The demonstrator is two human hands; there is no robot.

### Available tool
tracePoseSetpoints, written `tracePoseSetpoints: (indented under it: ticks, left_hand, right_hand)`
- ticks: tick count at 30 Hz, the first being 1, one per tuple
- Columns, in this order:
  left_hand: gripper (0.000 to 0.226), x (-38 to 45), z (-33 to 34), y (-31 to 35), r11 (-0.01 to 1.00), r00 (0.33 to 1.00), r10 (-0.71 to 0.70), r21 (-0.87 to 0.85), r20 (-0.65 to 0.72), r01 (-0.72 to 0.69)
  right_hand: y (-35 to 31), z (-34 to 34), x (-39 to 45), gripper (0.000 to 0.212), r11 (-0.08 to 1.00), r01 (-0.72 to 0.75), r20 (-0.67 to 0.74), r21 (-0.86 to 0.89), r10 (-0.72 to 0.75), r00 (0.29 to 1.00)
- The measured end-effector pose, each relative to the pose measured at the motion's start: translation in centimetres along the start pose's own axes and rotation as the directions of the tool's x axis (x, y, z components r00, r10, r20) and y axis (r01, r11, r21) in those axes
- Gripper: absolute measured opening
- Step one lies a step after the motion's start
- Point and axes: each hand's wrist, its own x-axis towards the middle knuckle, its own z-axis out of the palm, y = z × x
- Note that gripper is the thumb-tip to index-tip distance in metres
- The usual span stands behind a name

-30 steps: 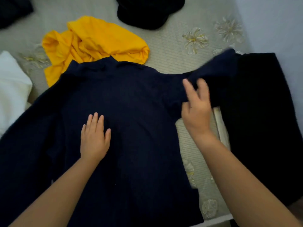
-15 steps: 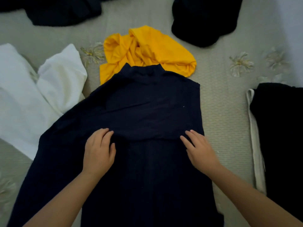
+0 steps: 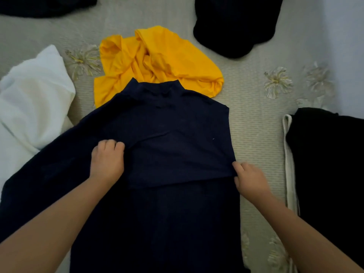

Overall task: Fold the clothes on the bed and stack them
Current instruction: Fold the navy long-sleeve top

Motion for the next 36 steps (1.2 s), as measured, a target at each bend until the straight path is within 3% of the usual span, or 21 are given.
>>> tracePoseSetpoints:
  ticks: [1,3,6,7,9,11,13,15,16,21,27,29,31,34,36]
  left_hand:
    - [0.014,0.1,-0.2,0.1,1.0,1.0,-0.001,-0.027,-0.024,0.0]
    - [0.014,0.4,-0.7,0.2,0.999,0.998,-0.003,-0.047,-0.057,0.0]
    - [0.02,0.4,-1.4,0.0,0.999,1.0,0.017,-0.042,-0.02,-0.018]
    - [0.02,0.3,-1.6,0.1,0.998,1.0,0.029,-0.051,-0.008,-0.03]
    - [0.019,0.6,-2.1,0.3,0.995,0.997,0.072,-0.077,0.018,-0.07]
    - [0.016,1.4,-2.8,0.6,0.987,0.993,0.118,-0.112,0.012,-0.116]
    - [0.014,2.2,-3.2,0.9,0.976,0.985,0.173,-0.135,-0.019,-0.174]
    - [0.015,3.1,-3.1,1.4,0.963,0.98,0.194,-0.186,-0.038,-0.197]
    - [0.016,3.6,-2.9,1.7,0.959,0.983,0.177,-0.219,-0.041,-0.182]
    - [0.022,6.8,-0.9,3.4,0.966,0.994,0.101,-0.235,-0.045,-0.109]
    - [0.02,7.0,-0.5,3.1,0.993,0.993,0.099,-0.064,-0.061,-0.103]
    - [0.022,6.1,-0.8,2.1,0.998,0.993,0.057,-0.035,-0.107,-0.061]
    - [0.022,4.6,-1.0,0.8,1.0,0.99,0.016,-0.011,-0.143,-0.017]
    - [0.032,2.6,-0.7,-0.6,0.999,0.991,0.007,0.032,-0.135,-0.003]
    - [0.034,1.9,-0.6,-0.7,0.999,0.993,-0.01,0.031,-0.119,0.014]
  right_hand:
    - [0.2,-0.1,0.1,0.042,0.999,-0.023,0.066,0.026,0.021,0.998]
    - [0.3,-1.4,1.0,0.043,0.983,-0.03,0.044,0.181,0.023,0.999]
    - [0.2,-3.8,4.2,0.029,0.938,0.074,-0.253,0.337,0.014,0.967]
    - [-0.1,-4.6,5.7,0.033,0.938,0.092,-0.286,0.335,0.008,0.958]
    - [-0.7,-6.2,9.5,0.048,0.949,0.093,-0.219,0.302,-0.026,0.975]
    - [-1.0,-7.3,13.2,0.055,0.968,0.042,-0.043,0.248,-0.032,0.999]
    - [-0.2,-8.2,15.6,0.043,0.98,0.009,0.083,0.201,-0.026,0.996]
    - [1.8,-8.8,16.5,0.017,0.967,-0.023,0.013,0.254,0.021,1.0]
    - [2.9,-8.8,16.6,0.014,0.962,-0.047,-0.03,0.27,0.057,0.998]
    - [6.2,-6.7,17.4,0.02,0.948,-0.239,0.051,0.212,0.233,0.971]
    - [5.0,-4.6,16.4,0.029,0.916,-0.224,-0.223,0.331,0.307,0.925]
    - [3.6,-4.2,14.0,0.031,0.915,-0.094,-0.375,0.392,0.253,0.892]
    - [1.7,-2.8,10.0,0.044,0.938,0.085,-0.475,0.336,0.091,0.875]
    - [-1.1,0.1,4.6,0.069,0.96,0.247,-0.355,0.13,-0.187,0.916]
    - [-2.0,1.0,3.2,0.073,0.96,0.235,-0.223,0.152,-0.199,0.954]
